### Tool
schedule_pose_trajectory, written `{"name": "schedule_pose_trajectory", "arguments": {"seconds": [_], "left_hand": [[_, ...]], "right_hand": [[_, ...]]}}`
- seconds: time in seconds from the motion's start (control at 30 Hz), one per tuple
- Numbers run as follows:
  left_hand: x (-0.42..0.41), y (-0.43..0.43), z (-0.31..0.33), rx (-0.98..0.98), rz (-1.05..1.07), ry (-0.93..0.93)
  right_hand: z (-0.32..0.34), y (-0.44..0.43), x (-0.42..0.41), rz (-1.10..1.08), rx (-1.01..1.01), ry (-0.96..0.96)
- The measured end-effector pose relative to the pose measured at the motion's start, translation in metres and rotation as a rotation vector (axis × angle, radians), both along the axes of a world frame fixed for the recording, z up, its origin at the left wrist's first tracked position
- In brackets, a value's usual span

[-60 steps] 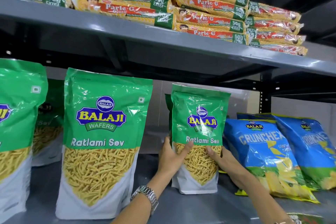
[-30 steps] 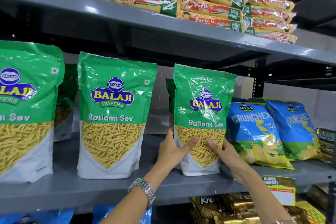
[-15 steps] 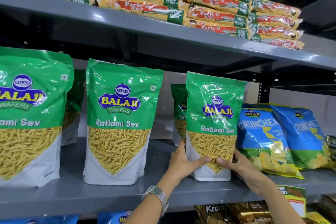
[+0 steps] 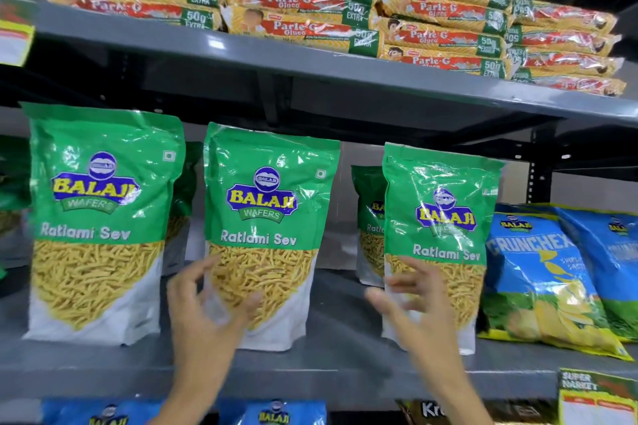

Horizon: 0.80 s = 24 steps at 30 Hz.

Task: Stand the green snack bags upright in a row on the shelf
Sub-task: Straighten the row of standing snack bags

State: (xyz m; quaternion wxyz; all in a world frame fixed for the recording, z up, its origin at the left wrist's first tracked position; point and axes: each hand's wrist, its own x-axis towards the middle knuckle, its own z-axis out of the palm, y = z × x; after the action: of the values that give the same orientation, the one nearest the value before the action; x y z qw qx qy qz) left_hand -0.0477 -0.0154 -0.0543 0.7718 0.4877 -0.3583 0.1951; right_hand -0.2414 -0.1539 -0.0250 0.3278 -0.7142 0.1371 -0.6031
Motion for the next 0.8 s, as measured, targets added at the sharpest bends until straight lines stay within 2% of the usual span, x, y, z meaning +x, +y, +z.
{"name": "schedule_pose_trajectory", "arguments": {"seconds": [0.07,0.13,0.2,0.3,0.4,0.57,0.8], "left_hand": [[0.023,0.010,0.002,0.135,0.097,0.013],[0.041,0.012,0.003,0.298,-0.059,0.098],[0.054,0.014,0.005,0.523,-0.209,0.125],[0.062,0.018,0.009,0.731,-0.240,0.100],[0.063,0.015,0.011,0.754,-0.246,0.105],[0.050,0.007,0.014,0.687,-0.298,0.091],[0.041,0.002,0.014,0.690,-0.258,0.067]], "right_hand": [[0.003,0.012,0.037,0.155,0.071,0.244],[-0.002,0.015,0.068,0.275,0.177,0.438],[-0.011,0.014,0.088,0.392,0.276,0.469],[-0.017,0.008,0.099,0.467,0.329,0.443],[-0.015,0.003,0.096,0.491,0.359,0.427],[-0.010,-0.003,0.085,0.487,0.361,0.426],[-0.013,-0.010,0.081,0.501,0.371,0.419]]}}
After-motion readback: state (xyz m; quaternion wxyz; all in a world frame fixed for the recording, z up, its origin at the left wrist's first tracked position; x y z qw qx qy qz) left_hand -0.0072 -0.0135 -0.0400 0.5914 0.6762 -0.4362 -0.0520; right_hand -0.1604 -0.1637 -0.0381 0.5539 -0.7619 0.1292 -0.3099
